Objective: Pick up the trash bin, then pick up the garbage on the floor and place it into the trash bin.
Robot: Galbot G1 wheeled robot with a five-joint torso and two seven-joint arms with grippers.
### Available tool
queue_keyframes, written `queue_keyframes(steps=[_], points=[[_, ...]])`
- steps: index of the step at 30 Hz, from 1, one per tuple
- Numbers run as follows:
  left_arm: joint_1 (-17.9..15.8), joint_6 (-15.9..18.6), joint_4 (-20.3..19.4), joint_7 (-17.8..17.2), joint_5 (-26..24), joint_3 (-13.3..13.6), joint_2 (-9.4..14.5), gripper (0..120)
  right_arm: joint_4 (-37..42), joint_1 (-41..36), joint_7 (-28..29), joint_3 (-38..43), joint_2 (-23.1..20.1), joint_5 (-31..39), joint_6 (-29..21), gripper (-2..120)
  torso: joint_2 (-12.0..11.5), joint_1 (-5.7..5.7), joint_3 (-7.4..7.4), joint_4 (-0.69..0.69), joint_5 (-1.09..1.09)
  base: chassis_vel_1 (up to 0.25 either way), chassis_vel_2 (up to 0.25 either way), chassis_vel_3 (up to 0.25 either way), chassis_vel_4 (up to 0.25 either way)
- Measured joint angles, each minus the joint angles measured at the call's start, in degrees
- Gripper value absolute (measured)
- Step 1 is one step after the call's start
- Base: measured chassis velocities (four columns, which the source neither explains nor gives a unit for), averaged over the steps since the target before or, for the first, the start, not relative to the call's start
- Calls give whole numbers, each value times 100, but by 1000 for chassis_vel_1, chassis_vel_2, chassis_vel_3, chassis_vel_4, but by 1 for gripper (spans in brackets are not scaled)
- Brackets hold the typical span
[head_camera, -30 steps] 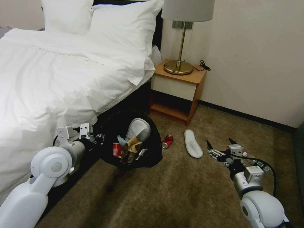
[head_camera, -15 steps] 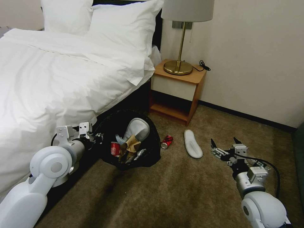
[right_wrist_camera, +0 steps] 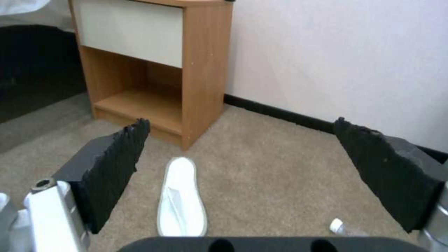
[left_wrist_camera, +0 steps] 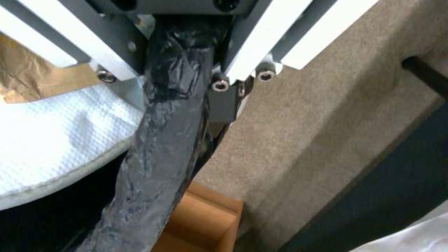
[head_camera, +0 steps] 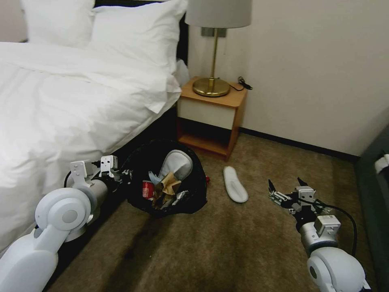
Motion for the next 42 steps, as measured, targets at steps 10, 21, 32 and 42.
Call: queue_keyframes(steps=[10, 21, 32, 42], points=[[100, 0, -38, 21, 5, -115, -40, 2, 7, -87, 9, -1, 23, -2, -9, 100, 0, 0, 0, 3, -1, -3, 0, -3, -7], [85, 0, -43, 45, 14, -135, -48, 2, -26, -140, 10, -4, 64, -2, -10, 100, 0, 1, 0, 2, 0, -75, 61, 68, -63], [100, 0, -43, 53, 21, -146, -70, 2, -78, -135, 7, -43, 54, -1, -10, 100, 0, 0, 0, 2, 0, -71, 73, 79, -67], [39, 0, -5, 50, 10, -175, -82, 2, -177, -87, 4, -160, 43, -24, -13, 100, 0, 0, 0, 3, 0, -82, 91, 80, -93]])
